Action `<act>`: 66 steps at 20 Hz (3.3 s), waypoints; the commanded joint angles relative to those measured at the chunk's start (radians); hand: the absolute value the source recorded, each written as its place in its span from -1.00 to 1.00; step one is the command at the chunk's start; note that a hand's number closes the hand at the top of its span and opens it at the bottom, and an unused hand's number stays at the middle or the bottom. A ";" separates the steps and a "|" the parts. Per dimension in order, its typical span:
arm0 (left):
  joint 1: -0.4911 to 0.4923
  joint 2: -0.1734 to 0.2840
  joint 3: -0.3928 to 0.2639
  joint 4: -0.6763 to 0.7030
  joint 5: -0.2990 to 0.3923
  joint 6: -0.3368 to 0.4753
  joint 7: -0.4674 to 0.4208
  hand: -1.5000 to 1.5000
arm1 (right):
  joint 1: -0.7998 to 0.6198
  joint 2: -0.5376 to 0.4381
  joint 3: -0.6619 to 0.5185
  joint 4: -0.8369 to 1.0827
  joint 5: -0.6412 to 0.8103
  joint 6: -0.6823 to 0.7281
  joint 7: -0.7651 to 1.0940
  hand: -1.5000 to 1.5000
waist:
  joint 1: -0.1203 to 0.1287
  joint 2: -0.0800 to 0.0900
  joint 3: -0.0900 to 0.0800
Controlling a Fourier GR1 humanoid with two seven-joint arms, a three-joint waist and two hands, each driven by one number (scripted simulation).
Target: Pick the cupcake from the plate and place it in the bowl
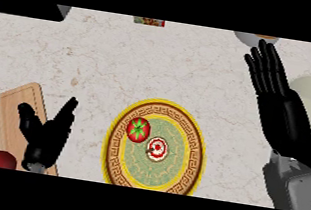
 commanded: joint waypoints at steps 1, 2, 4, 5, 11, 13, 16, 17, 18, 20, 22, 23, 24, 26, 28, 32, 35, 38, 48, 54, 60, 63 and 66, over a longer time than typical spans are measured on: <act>-0.051 0.060 0.045 -0.026 -0.031 -0.013 -0.002 0.00 | -0.023 0.001 0.051 -0.081 0.053 -0.004 0.054 1.00 | 0.004 0.013 0.011; -0.071 0.084 0.048 -0.067 -0.059 0.012 -0.021 0.00 | -0.050 -0.015 0.076 -0.099 0.057 0.026 0.036 1.00 | 0.007 0.008 0.011; -0.138 0.169 0.076 -0.086 -0.123 -0.005 -0.069 0.00 | -0.120 -0.051 0.088 -0.089 0.047 0.101 0.015 1.00 | 0.025 0.008 0.012; -0.158 0.207 0.091 -0.108 -0.163 0.007 -0.102 0.00 | -0.145 -0.061 0.106 -0.094 0.048 0.132 0.008 1.00 | 0.038 0.005 0.013; -0.154 0.266 0.140 -0.122 -0.175 0.013 -0.106 0.00 | 0.084 -0.248 0.156 -0.087 0.477 -0.063 0.245 -1.00 | -0.043 -0.003 0.010; -0.181 0.250 0.163 -0.054 -0.186 0.022 -0.147 0.00 | 0.249 -0.235 0.250 -0.267 0.539 -0.091 0.204 -1.00 | -0.060 0.002 0.010; -0.155 0.262 0.155 -0.137 -0.177 -0.001 -0.091 0.00 | 0.385 -0.283 0.322 -0.416 0.653 -0.101 0.217 -1.00 | -0.024 0.006 0.012; -0.166 0.260 0.178 -0.039 -0.155 -0.064 -0.171 0.00 | 0.414 -0.265 0.365 -0.430 0.720 -0.130 0.238 -1.00 | -0.026 0.010 0.011; -0.150 0.261 0.179 -0.075 -0.167 -0.054 -0.147 0.00 | 0.431 -0.280 0.351 -0.477 0.726 -0.109 0.290 -1.00 | -0.014 0.010 0.011; -0.172 0.227 0.178 -0.027 -0.184 -0.062 -0.189 0.00 | 0.441 -0.313 0.306 -0.559 0.723 -0.058 0.375 -1.00 | -0.013 0.012 0.011; -0.193 0.226 0.159 -0.155 -0.239 -0.006 -0.051 0.00 | 0.452 -0.267 0.313 -0.519 0.739 -0.048 0.353 -1.00 | -0.001 0.013 0.012; -0.186 0.219 0.158 -0.090 -0.246 -0.037 -0.115 0.00 | 0.332 -0.195 0.357 -0.568 0.787 -0.017 0.525 -1.00 | 0.002 0.014 0.011; -0.222 0.185 0.158 -0.085 -0.254 -0.032 -0.102 0.00 | 0.370 -0.261 0.261 -0.582 0.699 0.044 0.455 -1.00 | -0.001 0.014 0.012; -0.197 0.214 0.173 -0.126 -0.245 -0.043 -0.066 0.00 | 0.198 -0.193 0.308 -0.577 0.737 0.110 0.628 -1.00 | 0.009 0.015 0.011; -0.156 0.205 0.153 -0.189 -0.256 -0.031 -0.056 0.00 | 0.038 -0.165 0.265 -0.459 0.690 0.160 0.663 -1.00 | 0.022 0.015 0.011; -0.227 0.204 0.192 -0.072 -0.228 -0.091 -0.094 0.00 | -0.119 -0.160 0.262 -0.473 0.599 0.330 0.852 -1.00 | 0.014 0.017 0.010; -0.244 0.221 0.203 -0.048 -0.223 -0.113 -0.093 0.00 | -0.189 -0.168 0.325 -0.345 0.589 0.423 0.877 -1.00 | 0.023 0.019 0.009; -0.192 0.216 0.206 -0.106 -0.227 -0.104 -0.092 0.00 | -0.263 -0.124 0.339 -0.289 0.527 0.520 0.990 -1.00 | 0.026 0.015 0.010; -0.193 0.162 0.182 -0.102 -0.298 -0.065 -0.089 0.00 | -0.352 -0.035 0.372 0.010 0.436 0.681 0.957 -1.00 | 0.013 0.015 0.012; -0.183 0.185 0.238 -0.085 -0.260 -0.125 -0.123 0.00 | -0.334 0.017 0.451 0.055 0.425 0.743 1.059 -1.00 | 0.006 0.014 0.011; -0.188 0.147 0.222 -0.106 -0.304 -0.104 -0.097 0.00 | -0.360 0.001 0.495 0.119 0.639 0.664 0.890 -1.00 | 0.009 0.016 0.012; -0.222 0.181 0.284 -0.057 -0.253 -0.173 -0.093 0.00 | -0.357 0.038 0.513 0.096 0.716 0.641 0.894 -1.00 | 0.007 0.016 0.012; -0.215 0.139 0.254 -0.104 -0.306 -0.132 -0.069 0.00 | -0.259 0.060 0.568 0.108 0.822 0.568 0.837 -1.00 | 0.007 0.015 0.012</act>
